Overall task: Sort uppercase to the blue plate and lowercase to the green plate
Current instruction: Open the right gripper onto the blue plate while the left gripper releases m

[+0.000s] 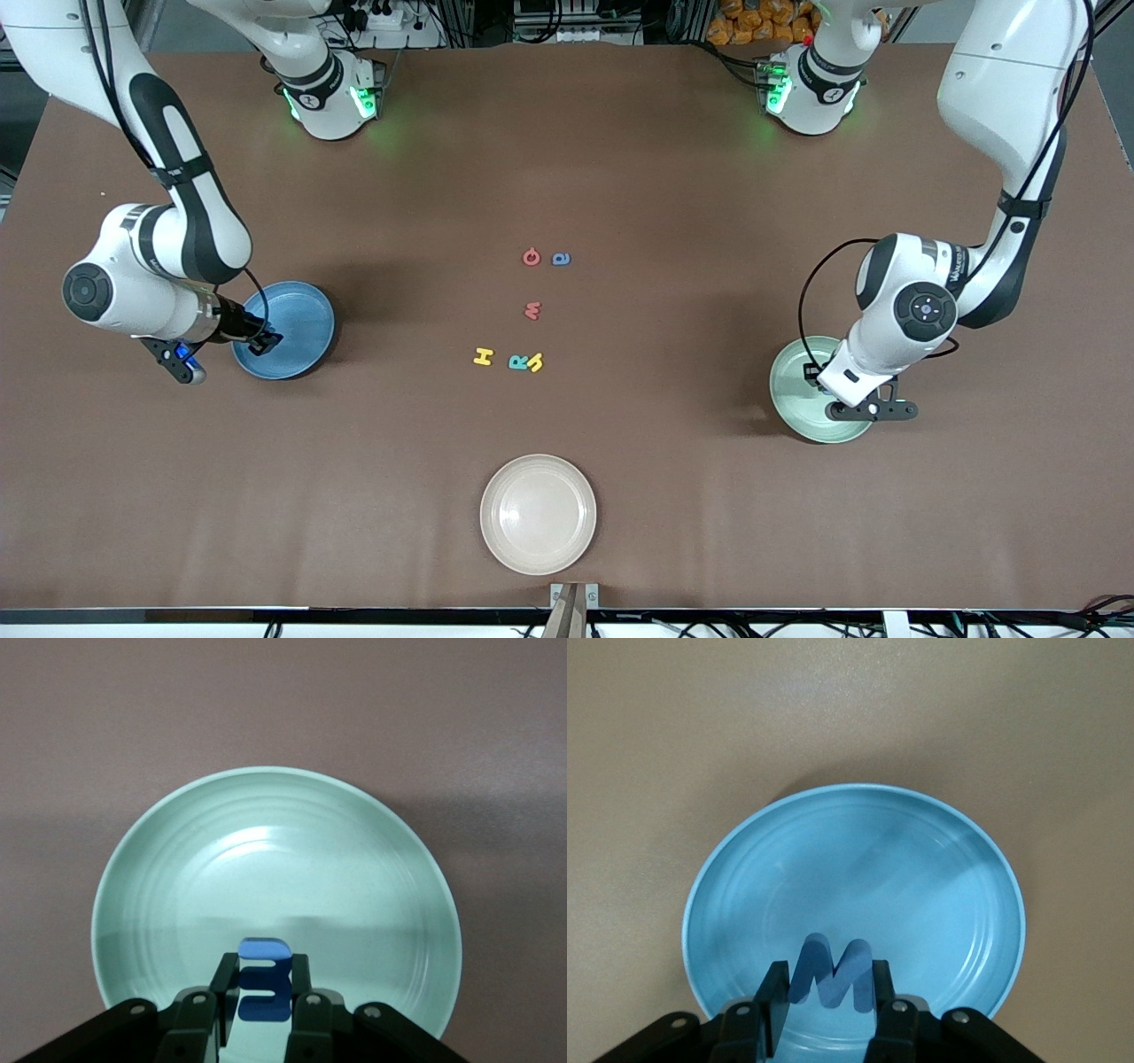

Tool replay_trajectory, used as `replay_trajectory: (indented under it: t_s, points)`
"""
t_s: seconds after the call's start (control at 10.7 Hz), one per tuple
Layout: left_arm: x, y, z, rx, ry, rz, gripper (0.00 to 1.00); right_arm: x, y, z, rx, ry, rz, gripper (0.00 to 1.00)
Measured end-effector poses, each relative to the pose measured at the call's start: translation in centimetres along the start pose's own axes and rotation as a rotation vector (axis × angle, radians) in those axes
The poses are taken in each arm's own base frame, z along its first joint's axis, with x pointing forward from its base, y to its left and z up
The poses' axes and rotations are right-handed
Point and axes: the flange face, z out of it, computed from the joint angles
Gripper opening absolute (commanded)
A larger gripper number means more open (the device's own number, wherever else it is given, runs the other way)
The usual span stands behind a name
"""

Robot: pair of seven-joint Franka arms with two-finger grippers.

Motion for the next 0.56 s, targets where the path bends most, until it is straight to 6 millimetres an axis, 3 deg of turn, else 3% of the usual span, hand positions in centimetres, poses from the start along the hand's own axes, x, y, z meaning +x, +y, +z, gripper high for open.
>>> replay_trajectory:
  t_s: [0.09, 0.28, 0.47, 0.56]
  points:
    - [0.13, 0.05, 0.43, -0.003, -0.001, 0.0, 0.0, -0.02, -0.03, 0.0, 0.0, 0.0, -0.001, 0.0]
    - [0.23, 0.1, 0.98, -0.009, 0.004, -0.002, 0.24, -0.07, -0.09, 0.0, 0.0, 0.0, -0.002, 0.0]
    - [0.34, 0.12, 1.01, -0.01, 0.006, -0.012, 0.39, -0.08, -0.11, 0.0, 0.001, 0.0, -0.002, 0.0]
    - [0.51, 0.36, 0.74, -0.012, 0.012, -0.036, 0.42, -0.09, -0.13, 0.0, 0.001, 0.0, -0.003, 0.0]
